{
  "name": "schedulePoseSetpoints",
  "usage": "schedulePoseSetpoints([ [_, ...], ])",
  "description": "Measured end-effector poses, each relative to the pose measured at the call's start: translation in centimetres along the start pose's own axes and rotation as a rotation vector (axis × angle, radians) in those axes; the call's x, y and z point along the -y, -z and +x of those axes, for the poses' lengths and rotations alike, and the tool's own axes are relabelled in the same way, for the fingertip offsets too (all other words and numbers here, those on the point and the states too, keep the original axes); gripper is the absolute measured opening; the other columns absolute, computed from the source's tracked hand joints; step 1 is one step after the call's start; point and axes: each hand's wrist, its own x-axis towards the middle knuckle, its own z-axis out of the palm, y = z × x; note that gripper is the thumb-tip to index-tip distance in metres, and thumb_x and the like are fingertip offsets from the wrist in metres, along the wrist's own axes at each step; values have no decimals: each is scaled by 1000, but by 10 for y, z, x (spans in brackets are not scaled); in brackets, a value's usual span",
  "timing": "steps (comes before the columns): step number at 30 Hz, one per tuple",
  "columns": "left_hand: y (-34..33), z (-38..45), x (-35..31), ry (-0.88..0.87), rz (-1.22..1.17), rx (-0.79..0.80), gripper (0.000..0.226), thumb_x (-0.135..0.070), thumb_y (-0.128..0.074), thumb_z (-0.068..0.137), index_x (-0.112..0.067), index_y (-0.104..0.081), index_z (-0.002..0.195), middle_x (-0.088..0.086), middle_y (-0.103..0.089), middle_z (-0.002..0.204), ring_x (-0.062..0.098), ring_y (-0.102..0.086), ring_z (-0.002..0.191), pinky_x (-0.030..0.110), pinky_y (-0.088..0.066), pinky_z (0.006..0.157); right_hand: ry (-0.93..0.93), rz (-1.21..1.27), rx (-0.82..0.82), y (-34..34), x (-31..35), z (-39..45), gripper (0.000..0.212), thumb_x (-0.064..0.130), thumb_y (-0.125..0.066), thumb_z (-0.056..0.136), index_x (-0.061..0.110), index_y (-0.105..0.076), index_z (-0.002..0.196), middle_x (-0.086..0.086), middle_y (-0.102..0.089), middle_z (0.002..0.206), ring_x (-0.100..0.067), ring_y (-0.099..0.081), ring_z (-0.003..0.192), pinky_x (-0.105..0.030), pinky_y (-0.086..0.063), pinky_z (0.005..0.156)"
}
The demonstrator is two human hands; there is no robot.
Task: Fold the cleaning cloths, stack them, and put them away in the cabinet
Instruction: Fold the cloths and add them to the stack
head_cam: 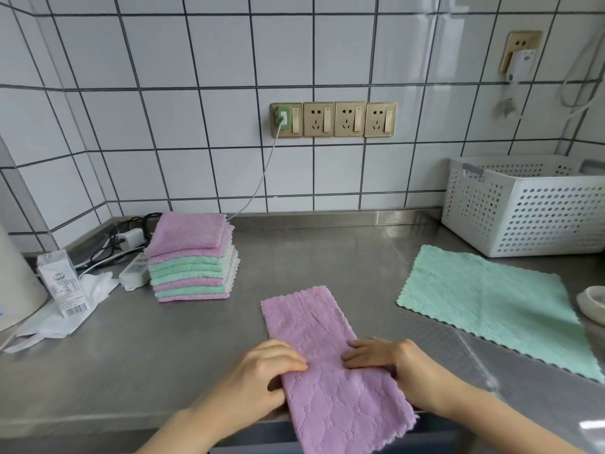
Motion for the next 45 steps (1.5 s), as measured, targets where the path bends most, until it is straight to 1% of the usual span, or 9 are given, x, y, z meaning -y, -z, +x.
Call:
schedulePoseSetpoints([
  [5,10,2,-17,244,-122,56,29,-41,-57,75,-21,-73,88,-13,-70,85,-8,-59,84,20,-49,80,-39,-101,98,14,9,4,29,21,-63,84,32,-69,110,23,-66,114,7,-52,119,-14,-43,97],
  [7,17,15,-20,416,-208,27,46,-57,-52,76,-13,-63,70,-3,-49,57,1,-42,58,28,-38,60,-191,-35,28,21,20,16,11,17,-66,82,24,-68,91,13,-67,90,-2,-64,87,-23,-51,80],
  [10,15,38,-10,617,-369,-156,44,-59,-51,69,-15,-52,63,-7,-41,53,8,-36,55,32,-34,57,-286,110,-257,22,26,52,37,22,-65,86,15,-44,57,15,-37,52,-2,-32,49,-24,-31,47],
  [16,-2,37,9,1030,-553,-382,29,-41,-63,59,-13,-55,61,3,-55,52,20,-54,52,56,-56,68,-613,16,-289,-9,2,102,51,29,-59,90,17,-28,52,3,-29,50,-17,-29,58,-21,-22,44],
  [21,1,41,4,1054,-558,-391,9,-20,-66,71,-13,-60,73,5,-66,63,25,-63,54,51,-59,65,-681,-63,-323,-16,-1,106,44,32,-55,90,13,-36,55,-2,-42,53,-25,-41,63,-29,-30,50],
  [26,-3,48,5,921,-327,-321,23,-29,-65,72,-33,-46,84,-1,-63,64,21,-59,61,41,-52,65,-638,-116,-337,-19,3,109,29,33,-47,95,12,-50,75,-15,-68,90,-36,-59,90,-32,-34,64],
  [32,-6,54,5,889,-25,-370,22,-22,-59,85,-25,-40,96,-1,-63,78,27,-61,82,37,-48,70,-676,-205,-264,-20,3,123,26,31,-33,99,11,-48,91,-20,-63,105,-39,-58,97,-35,-38,69],
  [40,-9,50,6,850,20,-390,24,-15,-57,84,-23,-38,95,5,-63,73,32,-59,76,42,-48,67,-787,-317,-186,-21,4,135,24,22,-32,98,10,-50,108,-18,-60,115,-37,-57,107,-35,-40,75],
  [45,-6,50,-3,774,433,-252,40,-19,-65,78,-27,-46,112,0,-52,105,29,-64,72,34,-43,55,-801,-315,-165,-19,5,134,28,20,-30,98,9,-51,111,-19,-59,118,-38,-56,108,-36,-43,79],
])
